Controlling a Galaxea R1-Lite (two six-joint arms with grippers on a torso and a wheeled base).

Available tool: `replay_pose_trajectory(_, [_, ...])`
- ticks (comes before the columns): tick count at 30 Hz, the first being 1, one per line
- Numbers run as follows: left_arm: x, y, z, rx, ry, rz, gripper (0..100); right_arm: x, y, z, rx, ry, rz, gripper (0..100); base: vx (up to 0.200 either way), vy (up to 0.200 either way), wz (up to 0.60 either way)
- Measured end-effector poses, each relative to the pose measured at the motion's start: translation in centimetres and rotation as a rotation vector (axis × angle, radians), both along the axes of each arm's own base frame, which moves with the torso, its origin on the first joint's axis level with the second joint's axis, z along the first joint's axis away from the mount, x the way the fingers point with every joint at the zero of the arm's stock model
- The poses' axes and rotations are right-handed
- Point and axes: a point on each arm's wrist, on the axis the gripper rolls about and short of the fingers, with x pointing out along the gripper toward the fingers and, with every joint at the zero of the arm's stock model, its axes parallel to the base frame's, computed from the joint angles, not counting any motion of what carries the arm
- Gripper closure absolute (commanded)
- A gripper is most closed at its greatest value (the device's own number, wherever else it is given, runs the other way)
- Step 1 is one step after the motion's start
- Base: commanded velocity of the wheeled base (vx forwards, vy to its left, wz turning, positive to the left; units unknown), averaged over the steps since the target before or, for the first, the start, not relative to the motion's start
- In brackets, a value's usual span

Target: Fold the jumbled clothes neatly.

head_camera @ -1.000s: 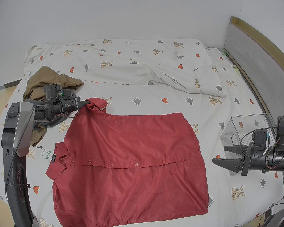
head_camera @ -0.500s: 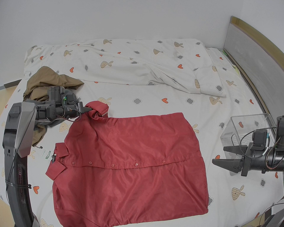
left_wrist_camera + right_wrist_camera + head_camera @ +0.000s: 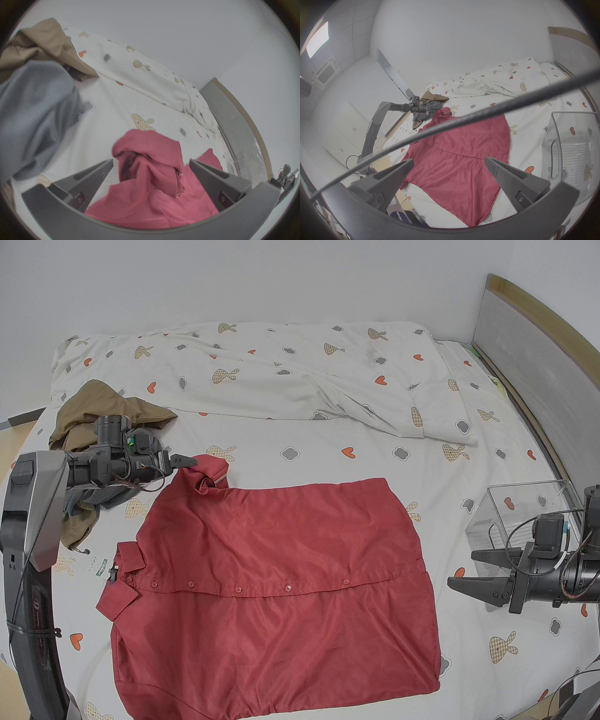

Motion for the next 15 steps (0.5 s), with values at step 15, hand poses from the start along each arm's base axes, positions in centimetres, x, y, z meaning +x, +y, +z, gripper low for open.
replay_pose_trajectory(15, [-10.1,0.3,4.7,0.124,0.053,0.022,0,-0.1,0.3,-0.2,-0.018,0.016,-0.007,0,0.0,0.0,0.0])
